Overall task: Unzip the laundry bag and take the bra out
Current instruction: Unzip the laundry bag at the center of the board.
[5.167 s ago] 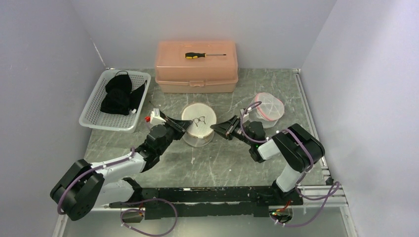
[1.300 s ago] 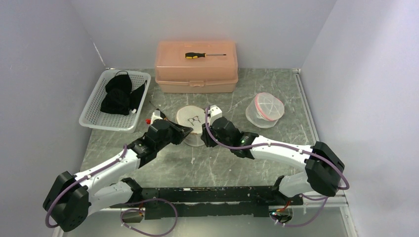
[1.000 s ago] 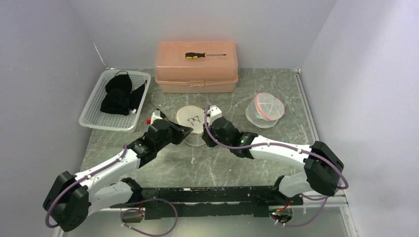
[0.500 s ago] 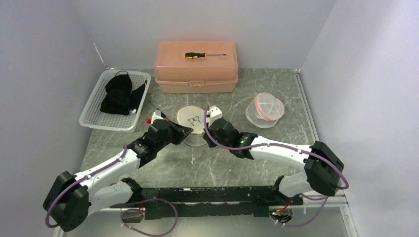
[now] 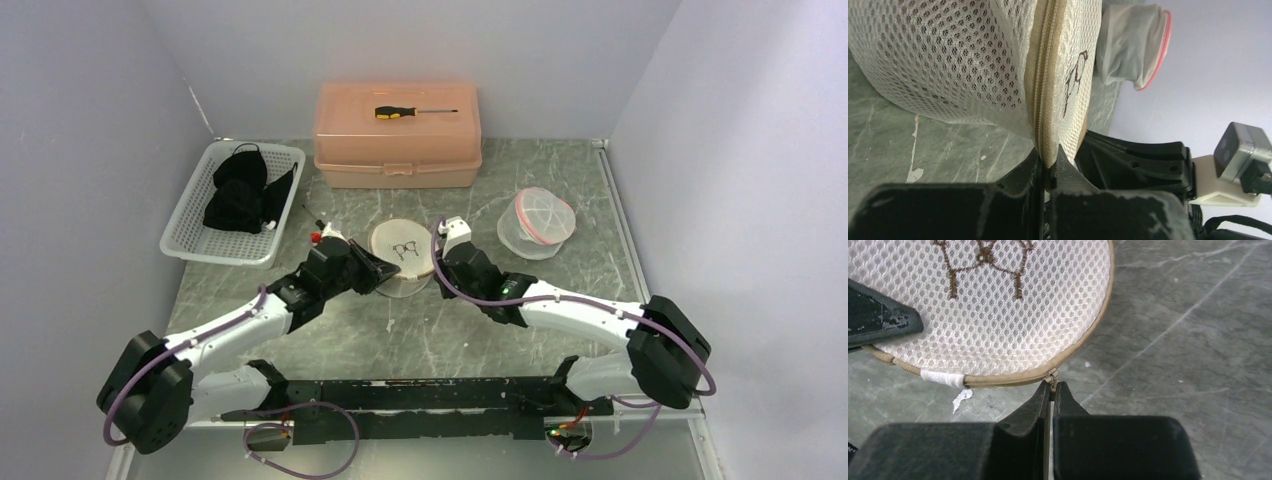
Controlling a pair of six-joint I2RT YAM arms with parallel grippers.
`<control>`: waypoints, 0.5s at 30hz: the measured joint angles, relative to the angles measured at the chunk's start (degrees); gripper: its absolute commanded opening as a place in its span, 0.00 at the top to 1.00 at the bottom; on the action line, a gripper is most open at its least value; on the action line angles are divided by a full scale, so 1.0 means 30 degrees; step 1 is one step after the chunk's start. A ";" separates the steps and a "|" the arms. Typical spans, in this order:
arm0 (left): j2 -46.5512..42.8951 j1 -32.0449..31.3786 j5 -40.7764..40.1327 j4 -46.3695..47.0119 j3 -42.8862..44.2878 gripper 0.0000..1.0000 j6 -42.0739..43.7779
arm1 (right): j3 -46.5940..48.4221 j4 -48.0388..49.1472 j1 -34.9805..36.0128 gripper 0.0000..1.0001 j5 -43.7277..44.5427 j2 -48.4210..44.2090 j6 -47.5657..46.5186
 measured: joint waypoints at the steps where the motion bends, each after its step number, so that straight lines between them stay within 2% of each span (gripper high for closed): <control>1: 0.0211 0.0000 0.0204 0.0015 0.0095 0.97 0.0153 | -0.0087 -0.0022 -0.0124 1.00 0.0073 -0.0146 0.0015; 8: 0.2178 0.0342 0.2273 0.0007 0.1872 0.97 0.1967 | -0.1282 -0.0342 -0.0372 1.00 0.0699 -0.2280 -0.0058; 15: 0.5581 0.2550 0.7584 0.0495 0.5042 0.97 0.4291 | -0.1989 -0.0707 0.0605 1.00 0.1989 -0.5231 -0.0313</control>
